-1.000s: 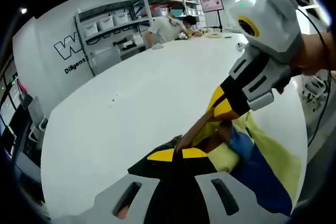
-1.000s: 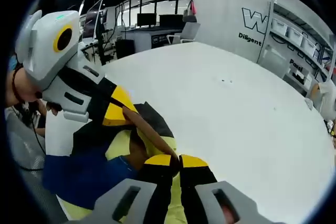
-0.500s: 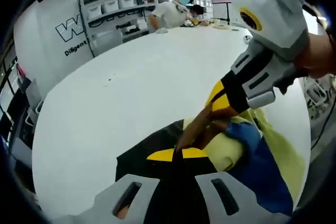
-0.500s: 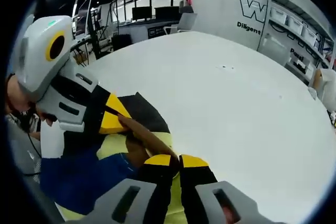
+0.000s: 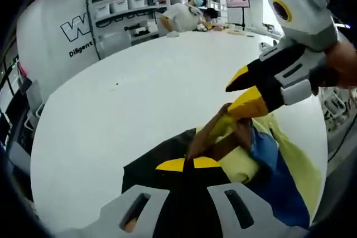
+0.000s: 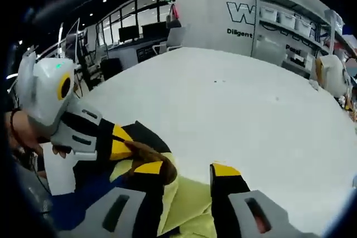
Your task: Fold the garment on the visible template until the final outline fits inside the template.
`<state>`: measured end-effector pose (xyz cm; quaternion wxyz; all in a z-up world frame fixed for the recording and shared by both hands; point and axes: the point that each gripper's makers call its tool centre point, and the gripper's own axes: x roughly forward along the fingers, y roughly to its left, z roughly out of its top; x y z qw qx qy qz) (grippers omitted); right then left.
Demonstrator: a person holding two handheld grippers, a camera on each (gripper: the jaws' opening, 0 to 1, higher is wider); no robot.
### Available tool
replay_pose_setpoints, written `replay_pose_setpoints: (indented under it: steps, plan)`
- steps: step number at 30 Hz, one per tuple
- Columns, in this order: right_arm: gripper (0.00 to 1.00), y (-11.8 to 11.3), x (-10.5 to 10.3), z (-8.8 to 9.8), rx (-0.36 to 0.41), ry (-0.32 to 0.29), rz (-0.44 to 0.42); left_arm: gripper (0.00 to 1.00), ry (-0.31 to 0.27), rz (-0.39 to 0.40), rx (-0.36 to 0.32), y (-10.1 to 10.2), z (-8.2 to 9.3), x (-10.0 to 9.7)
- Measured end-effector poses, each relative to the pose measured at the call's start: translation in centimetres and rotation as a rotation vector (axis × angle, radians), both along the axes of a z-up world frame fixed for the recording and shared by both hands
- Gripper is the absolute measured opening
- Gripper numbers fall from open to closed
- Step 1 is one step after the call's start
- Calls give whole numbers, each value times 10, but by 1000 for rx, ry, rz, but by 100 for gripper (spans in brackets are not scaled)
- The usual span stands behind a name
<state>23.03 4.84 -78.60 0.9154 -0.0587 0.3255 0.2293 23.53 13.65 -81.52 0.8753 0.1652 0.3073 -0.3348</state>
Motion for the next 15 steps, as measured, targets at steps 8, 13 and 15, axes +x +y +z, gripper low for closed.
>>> replay_pose_setpoints:
  steps: [8, 13, 15]
  plan:
    - [30, 10, -19, 12, 31, -15, -20, 5, 7, 7, -6, -1, -2, 2]
    - [29, 28, -28, 15, 58, -11, -1, 5, 8, 7, -8, -1, -2, 2]
    - [28, 38, -30, 12, 57, -6, 20, 5, 10, 9, -9, -1, -2, 2]
